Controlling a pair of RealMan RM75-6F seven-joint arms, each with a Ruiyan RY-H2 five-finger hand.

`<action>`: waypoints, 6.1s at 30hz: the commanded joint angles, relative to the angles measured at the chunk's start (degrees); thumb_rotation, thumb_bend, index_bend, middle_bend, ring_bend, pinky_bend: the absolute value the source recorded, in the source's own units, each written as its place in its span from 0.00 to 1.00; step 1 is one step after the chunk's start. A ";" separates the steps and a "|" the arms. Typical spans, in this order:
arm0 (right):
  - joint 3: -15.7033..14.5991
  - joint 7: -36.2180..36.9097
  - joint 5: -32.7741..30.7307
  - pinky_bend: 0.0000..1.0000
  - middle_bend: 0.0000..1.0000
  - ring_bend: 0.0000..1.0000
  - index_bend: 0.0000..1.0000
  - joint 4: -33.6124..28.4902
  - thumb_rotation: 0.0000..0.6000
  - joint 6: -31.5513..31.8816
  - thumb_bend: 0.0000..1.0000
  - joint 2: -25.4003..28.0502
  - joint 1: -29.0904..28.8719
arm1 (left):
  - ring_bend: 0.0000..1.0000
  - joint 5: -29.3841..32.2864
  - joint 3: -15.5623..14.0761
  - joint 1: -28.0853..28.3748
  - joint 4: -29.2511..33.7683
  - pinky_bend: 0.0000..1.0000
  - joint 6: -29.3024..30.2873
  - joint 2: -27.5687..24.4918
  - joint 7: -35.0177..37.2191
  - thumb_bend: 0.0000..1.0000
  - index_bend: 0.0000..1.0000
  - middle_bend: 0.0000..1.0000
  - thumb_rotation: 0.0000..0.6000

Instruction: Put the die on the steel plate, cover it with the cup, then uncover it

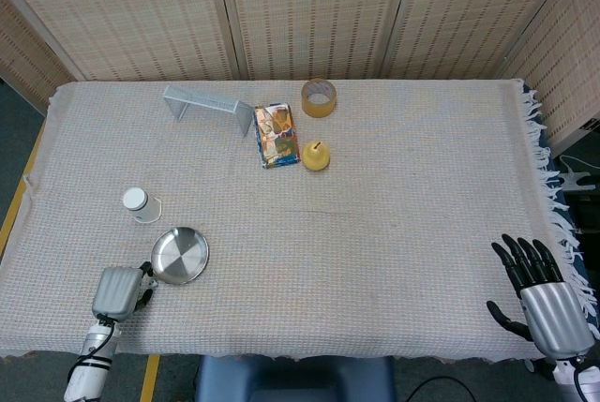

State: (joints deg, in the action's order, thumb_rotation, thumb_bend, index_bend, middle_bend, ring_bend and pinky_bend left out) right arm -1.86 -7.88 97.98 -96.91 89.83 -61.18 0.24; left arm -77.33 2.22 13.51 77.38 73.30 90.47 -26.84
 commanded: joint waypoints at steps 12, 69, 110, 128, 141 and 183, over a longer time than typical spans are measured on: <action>0.05 0.10 -0.05 0.00 0.00 0.00 0.00 0.04 0.87 0.18 0.17 0.04 0.03 | 1.00 0.49 -0.04 0.84 -0.37 1.00 -1.22 0.64 0.36 0.28 0.48 1.00 1.00; 0.02 0.36 -0.28 0.00 0.00 0.00 0.00 0.08 0.88 -0.19 0.17 0.14 -0.17 | 1.00 0.75 4.66 9.32 -2.09 1.00 -3.53 4.94 -6.12 0.36 0.48 1.00 1.00; -0.05 0.68 0.19 0.00 0.00 0.00 0.00 -0.27 0.88 0.90 0.17 0.57 0.39 | 0.75 18.42 12.91 18.36 -3.14 1.00 -15.15 -6.53 -2.26 0.34 0.04 0.07 1.00; -0.15 0.50 0.00 0.00 0.00 0.00 0.00 -0.50 0.88 0.25 0.17 0.58 0.22 | 0.76 19.55 10.58 20.38 -6.49 1.00 -15.95 -5.75 -2.51 0.33 0.27 0.27 1.00; -0.01 0.20 -0.44 0.00 0.00 0.00 0.00 -0.52 0.88 -0.10 0.17 0.44 0.13 | 0.76 18.46 9.42 21.41 -8.67 1.00 -16.93 -5.05 0.01 0.33 0.32 0.33 1.00; -0.84 1.13 1.18 0.00 0.00 0.00 0.00 -0.54 0.88 0.30 0.17 0.81 0.18 | 0.82 -1.54 0.22 13.43 10.39 1.00 -7.44 -10.82 11.99 0.36 0.49 0.63 1.00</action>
State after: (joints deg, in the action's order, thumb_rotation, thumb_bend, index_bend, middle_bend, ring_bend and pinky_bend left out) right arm -2.70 -6.76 99.18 -97.45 90.14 -60.38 0.43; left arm -78.77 2.57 26.94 88.30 65.75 79.18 -14.12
